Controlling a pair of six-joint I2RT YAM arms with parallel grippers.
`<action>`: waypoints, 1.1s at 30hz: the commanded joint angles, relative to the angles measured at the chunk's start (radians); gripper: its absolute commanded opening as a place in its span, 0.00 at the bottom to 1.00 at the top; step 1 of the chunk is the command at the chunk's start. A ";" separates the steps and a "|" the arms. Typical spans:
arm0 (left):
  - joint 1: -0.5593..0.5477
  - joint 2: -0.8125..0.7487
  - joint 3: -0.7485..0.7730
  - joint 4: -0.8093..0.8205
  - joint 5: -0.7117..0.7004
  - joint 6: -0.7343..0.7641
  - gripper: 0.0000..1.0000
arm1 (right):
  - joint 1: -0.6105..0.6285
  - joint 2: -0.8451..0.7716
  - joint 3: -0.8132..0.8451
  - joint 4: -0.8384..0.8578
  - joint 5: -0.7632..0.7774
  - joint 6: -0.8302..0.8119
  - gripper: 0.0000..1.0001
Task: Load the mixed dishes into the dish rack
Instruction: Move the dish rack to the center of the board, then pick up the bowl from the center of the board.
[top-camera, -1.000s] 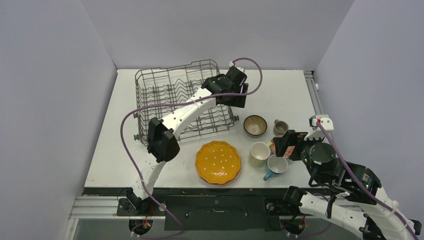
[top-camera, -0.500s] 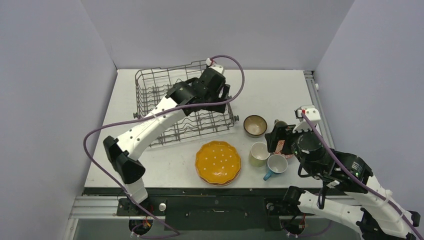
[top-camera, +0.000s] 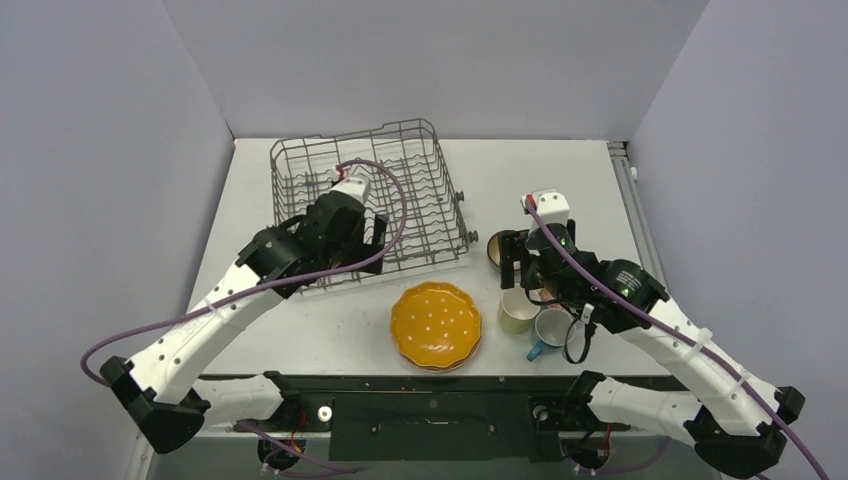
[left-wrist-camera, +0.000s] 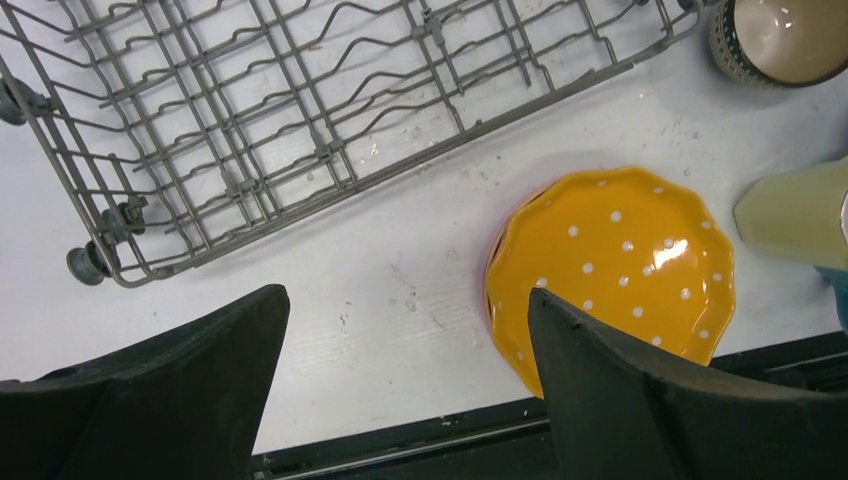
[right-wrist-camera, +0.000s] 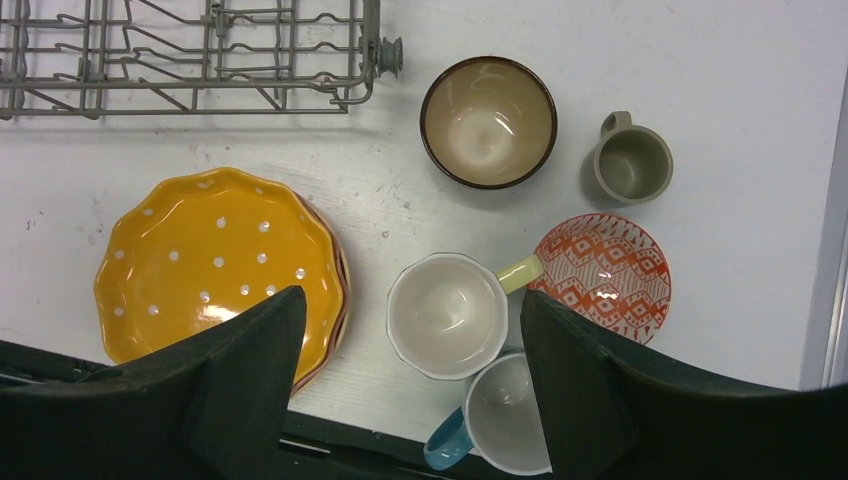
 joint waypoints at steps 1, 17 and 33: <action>0.013 -0.119 -0.106 0.069 0.039 0.008 0.88 | -0.047 0.057 0.006 0.067 -0.083 -0.047 0.73; 0.026 -0.444 -0.379 0.142 0.208 0.064 0.97 | -0.165 0.389 0.019 0.203 -0.154 -0.137 0.67; 0.026 -0.613 -0.521 0.276 0.292 0.026 0.96 | -0.253 0.662 0.038 0.300 -0.189 -0.160 0.50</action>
